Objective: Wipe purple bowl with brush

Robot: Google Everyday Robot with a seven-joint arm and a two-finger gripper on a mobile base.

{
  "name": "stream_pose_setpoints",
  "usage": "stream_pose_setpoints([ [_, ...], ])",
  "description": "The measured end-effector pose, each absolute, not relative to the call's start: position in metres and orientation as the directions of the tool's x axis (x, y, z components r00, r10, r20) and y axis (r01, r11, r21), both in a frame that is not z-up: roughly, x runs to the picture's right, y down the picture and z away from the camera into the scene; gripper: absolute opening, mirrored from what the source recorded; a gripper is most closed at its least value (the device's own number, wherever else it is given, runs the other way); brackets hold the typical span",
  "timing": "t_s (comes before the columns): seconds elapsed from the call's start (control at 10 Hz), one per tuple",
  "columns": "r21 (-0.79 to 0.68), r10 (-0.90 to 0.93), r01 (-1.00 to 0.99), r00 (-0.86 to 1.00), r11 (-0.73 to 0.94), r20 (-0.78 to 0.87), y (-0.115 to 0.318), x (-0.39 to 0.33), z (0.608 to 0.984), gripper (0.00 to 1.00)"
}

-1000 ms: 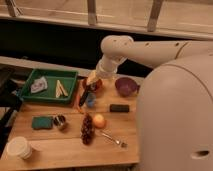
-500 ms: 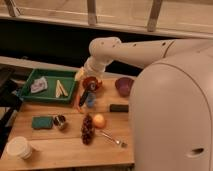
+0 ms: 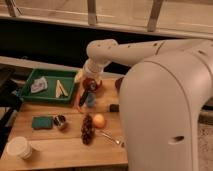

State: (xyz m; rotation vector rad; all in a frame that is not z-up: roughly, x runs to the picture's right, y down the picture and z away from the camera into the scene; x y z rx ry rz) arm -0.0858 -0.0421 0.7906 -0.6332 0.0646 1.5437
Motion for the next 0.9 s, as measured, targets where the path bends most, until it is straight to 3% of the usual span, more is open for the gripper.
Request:
stream_pose_setpoints([
  [0.4,-0.292,0.872,-0.946,0.019,-0.143,-0.489,-0.014,-0.094,0.849,0.76],
  [0.9,-0.293,0.872,-0.940,-0.006,-0.172,-0.490,-0.013,-0.097,0.858,0.76],
])
